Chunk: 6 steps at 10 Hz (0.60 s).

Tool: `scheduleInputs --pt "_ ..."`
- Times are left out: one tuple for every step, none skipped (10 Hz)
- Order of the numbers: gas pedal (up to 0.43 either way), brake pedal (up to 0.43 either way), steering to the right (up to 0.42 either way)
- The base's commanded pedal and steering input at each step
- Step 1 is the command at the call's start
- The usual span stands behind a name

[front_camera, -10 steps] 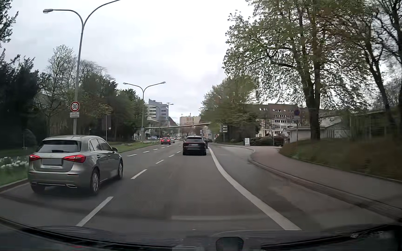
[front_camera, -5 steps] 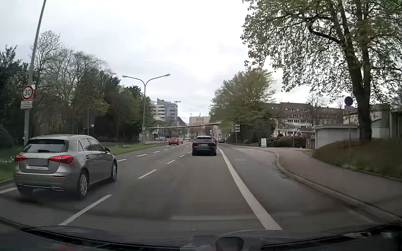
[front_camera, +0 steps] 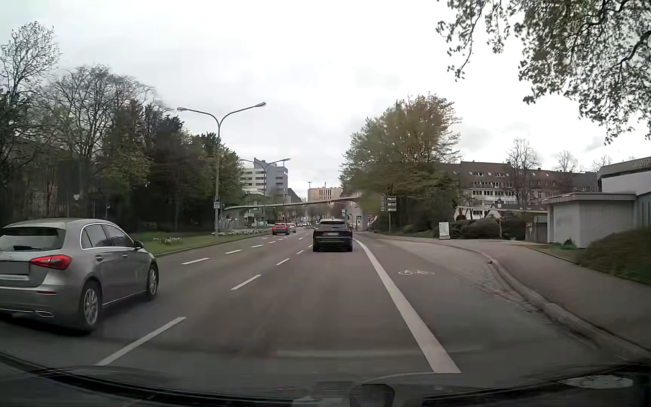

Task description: Follow the waypoints while adhering to traffic rules and regulations

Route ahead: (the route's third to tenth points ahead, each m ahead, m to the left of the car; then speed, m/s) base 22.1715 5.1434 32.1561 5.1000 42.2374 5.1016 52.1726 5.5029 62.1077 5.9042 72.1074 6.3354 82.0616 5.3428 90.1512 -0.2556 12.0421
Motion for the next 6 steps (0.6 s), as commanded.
scheduleInputs --pt "0.087 0.000 0.001" --pt "0.087 0.000 0.001" --pt "0.087 0.000 0.003" --pt "0.087 0.000 0.004" --pt "0.087 0.000 0.005" --pt "0.087 0.000 0.004"
